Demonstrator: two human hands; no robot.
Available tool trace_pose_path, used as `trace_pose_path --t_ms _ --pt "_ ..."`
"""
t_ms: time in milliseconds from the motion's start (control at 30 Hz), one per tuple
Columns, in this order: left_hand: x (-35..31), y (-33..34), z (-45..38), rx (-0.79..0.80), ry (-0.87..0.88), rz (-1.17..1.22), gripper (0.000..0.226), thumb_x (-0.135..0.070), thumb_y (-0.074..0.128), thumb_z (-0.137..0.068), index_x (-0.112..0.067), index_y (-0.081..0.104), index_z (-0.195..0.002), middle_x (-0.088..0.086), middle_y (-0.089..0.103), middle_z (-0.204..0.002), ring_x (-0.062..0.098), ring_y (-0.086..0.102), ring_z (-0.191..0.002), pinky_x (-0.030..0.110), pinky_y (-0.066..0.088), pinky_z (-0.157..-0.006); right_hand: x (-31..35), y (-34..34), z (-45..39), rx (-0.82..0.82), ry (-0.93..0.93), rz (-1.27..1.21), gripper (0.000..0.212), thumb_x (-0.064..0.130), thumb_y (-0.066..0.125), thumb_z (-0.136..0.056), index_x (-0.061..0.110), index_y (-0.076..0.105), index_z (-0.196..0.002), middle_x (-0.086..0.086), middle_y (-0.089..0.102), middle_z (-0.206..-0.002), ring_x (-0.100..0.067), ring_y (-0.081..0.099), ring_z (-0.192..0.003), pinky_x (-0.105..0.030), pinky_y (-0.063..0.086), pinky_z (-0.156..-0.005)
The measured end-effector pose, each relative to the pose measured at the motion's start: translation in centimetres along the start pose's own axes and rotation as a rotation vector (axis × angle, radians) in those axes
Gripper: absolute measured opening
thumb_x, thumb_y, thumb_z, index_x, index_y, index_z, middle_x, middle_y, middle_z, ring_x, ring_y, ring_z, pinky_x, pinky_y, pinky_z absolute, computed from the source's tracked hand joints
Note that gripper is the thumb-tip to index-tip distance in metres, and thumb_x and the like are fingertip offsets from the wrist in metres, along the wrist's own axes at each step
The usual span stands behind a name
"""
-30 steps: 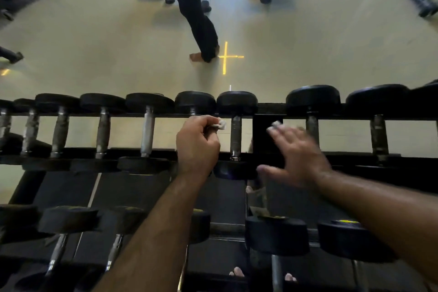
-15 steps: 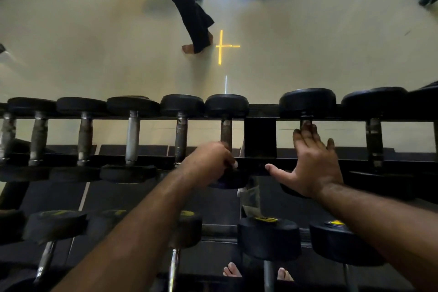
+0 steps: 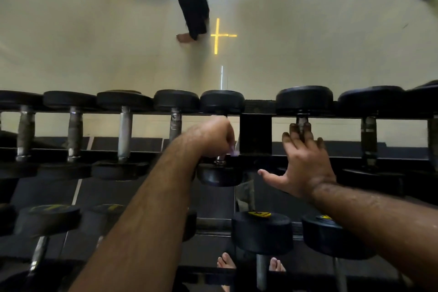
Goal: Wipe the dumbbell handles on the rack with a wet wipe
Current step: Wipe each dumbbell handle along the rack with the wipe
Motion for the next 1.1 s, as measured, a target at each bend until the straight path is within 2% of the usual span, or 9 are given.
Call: trace_pose_path --t_ms 100,200,433,600,700,800,933,1033,1100 --pt "-1.8 2.3 0.0 0.004 0.013 -0.058 0.01 -0.026 0.078 -0.093 -0.02 0.081 -0.1 -0.002 0.074 -0.09 0.016 0.07 -0.082 0.035 0.062 -0.082 0.0 0.2 0.0 0.003 -0.004 0.003 0.129 0.099 0.039 -0.069 0.003 0.052 -0.154 -0.02 0.039 -0.168 -0.043 0.019 -0.162 -0.067 0.034 -0.12" --pt "-1.6 4.4 1.3 0.107 0.038 -0.169 0.011 -0.018 0.073 -0.096 -0.019 0.08 -0.104 0.0 0.074 -0.095 0.017 0.07 -0.086 0.032 0.06 -0.076 0.2 0.1 -0.1 0.019 -0.015 0.014 0.13 0.1 0.037 -0.069 0.004 0.051 -0.155 -0.02 0.038 -0.168 -0.045 0.022 -0.16 -0.068 0.034 -0.121" --pt "3.3 -0.2 2.8 -0.12 -0.124 0.034 0.005 -0.026 0.083 -0.089 -0.024 0.078 -0.088 -0.005 0.072 -0.087 0.013 0.069 -0.084 0.031 0.056 -0.077 0.0 0.3 -0.1 0.036 -0.022 0.019 0.133 0.103 0.032 -0.069 0.005 0.048 -0.158 -0.019 0.035 -0.17 -0.045 0.019 -0.161 -0.068 0.032 -0.122" --pt "4.1 1.8 4.0 -0.008 -0.079 0.129 0.008 -0.014 0.076 -0.094 -0.022 0.078 -0.095 -0.006 0.073 -0.095 0.009 0.068 -0.087 0.032 0.06 -0.088 -0.1 0.6 -0.3 0.037 -0.022 0.01 0.132 0.102 0.032 -0.07 0.004 0.051 -0.156 -0.02 0.039 -0.168 -0.047 0.024 -0.159 -0.07 0.034 -0.12" --pt "2.8 -2.7 3.1 -0.351 0.019 0.153 0.01 -0.025 0.075 -0.096 -0.02 0.081 -0.102 -0.002 0.076 -0.098 0.012 0.07 -0.09 0.034 0.059 -0.086 -0.1 0.6 -0.3 0.026 -0.02 0.014 0.13 0.101 0.036 -0.07 0.004 0.052 -0.154 -0.02 0.04 -0.167 -0.046 0.024 -0.158 -0.069 0.036 -0.118" --pt "1.3 -3.8 3.0 -0.746 0.062 0.11 0.019 -0.008 0.067 -0.096 -0.015 0.078 -0.11 0.007 0.075 -0.104 0.027 0.068 -0.095 0.041 0.058 -0.084 -0.1 0.6 -0.2 0.027 -0.009 0.009 0.13 0.101 0.035 -0.07 0.005 0.051 -0.156 -0.02 0.04 -0.167 -0.045 0.026 -0.158 -0.069 0.037 -0.118" --pt "2.2 -0.1 2.9 -0.589 0.013 0.12 0.025 -0.011 0.064 -0.098 -0.017 0.077 -0.118 0.009 0.073 -0.11 0.029 0.067 -0.101 0.04 0.055 -0.091 -0.1 0.5 -0.3 0.012 -0.01 0.007 0.131 0.101 0.034 -0.071 0.004 0.048 -0.158 -0.02 0.035 -0.17 -0.045 0.022 -0.16 -0.068 0.035 -0.12" --pt "4.1 2.3 3.1 -0.259 -0.08 0.115 0.013 -0.025 0.072 -0.096 -0.02 0.081 -0.104 0.002 0.077 -0.101 0.021 0.07 -0.095 0.036 0.059 -0.09 -0.2 0.8 -0.2 0.028 -0.013 0.018 0.132 0.101 0.03 -0.072 0.004 0.044 -0.159 -0.022 0.034 -0.17 -0.045 0.023 -0.16 -0.068 0.036 -0.12" --pt "4.4 1.9 3.4 -0.262 -0.07 0.178 0.01 -0.022 0.074 -0.093 -0.024 0.082 -0.1 -0.001 0.077 -0.099 0.018 0.071 -0.094 0.036 0.06 -0.088 -0.2 0.8 -0.1 0.022 -0.011 0.008 0.133 0.102 0.029 -0.072 0.003 0.045 -0.159 -0.022 0.037 -0.168 -0.046 0.028 -0.158 -0.068 0.038 -0.119"
Point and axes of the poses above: each hand's wrist, its own z-axis away from the middle knuckle, its own y-axis out of the palm, x = y × z, the point moved 9 cm from there along -z, towards the middle knuckle
